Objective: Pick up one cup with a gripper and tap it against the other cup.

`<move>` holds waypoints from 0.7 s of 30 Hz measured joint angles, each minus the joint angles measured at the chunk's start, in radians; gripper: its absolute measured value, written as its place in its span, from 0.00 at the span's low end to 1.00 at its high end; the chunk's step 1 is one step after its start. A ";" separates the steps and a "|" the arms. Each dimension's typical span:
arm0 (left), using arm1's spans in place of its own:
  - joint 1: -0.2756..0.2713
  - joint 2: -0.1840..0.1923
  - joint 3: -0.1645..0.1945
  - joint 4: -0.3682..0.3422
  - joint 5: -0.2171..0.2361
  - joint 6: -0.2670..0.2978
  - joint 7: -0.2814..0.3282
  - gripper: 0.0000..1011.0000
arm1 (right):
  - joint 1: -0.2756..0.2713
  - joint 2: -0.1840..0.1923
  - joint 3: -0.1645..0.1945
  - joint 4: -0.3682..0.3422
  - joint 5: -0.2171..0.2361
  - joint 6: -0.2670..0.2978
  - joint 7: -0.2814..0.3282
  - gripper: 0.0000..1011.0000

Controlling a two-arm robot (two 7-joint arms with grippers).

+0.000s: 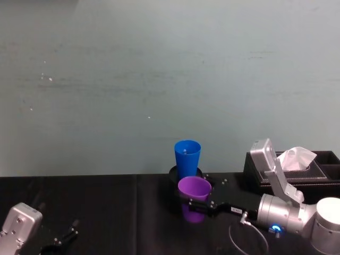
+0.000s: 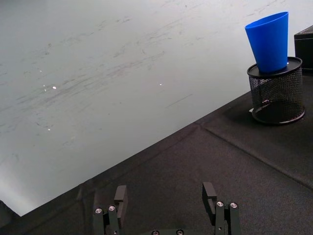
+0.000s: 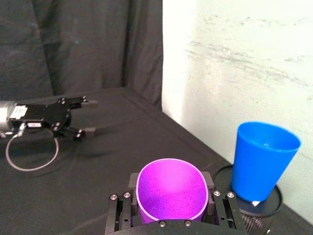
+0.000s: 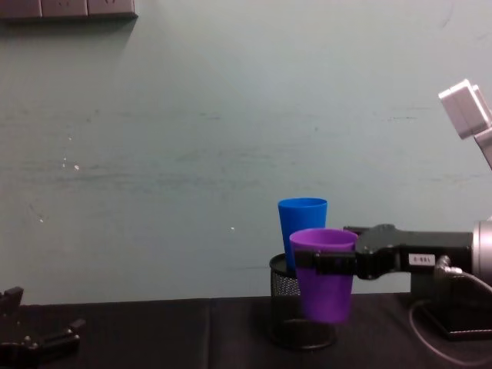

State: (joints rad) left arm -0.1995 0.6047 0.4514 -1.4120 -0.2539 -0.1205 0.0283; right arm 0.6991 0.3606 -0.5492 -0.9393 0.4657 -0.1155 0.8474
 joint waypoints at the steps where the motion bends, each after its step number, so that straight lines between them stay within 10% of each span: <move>1: 0.000 0.000 0.000 0.000 0.000 0.000 0.000 0.99 | 0.006 -0.002 0.000 0.004 -0.001 0.000 0.000 0.74; 21: 0.000 0.000 0.000 0.000 0.000 0.000 0.000 0.99 | 0.119 -0.070 0.008 0.166 0.007 -0.027 0.032 0.74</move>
State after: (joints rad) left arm -0.1996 0.6047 0.4514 -1.4120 -0.2539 -0.1205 0.0283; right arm 0.8181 0.2906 -0.5416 -0.7730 0.4730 -0.1427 0.8798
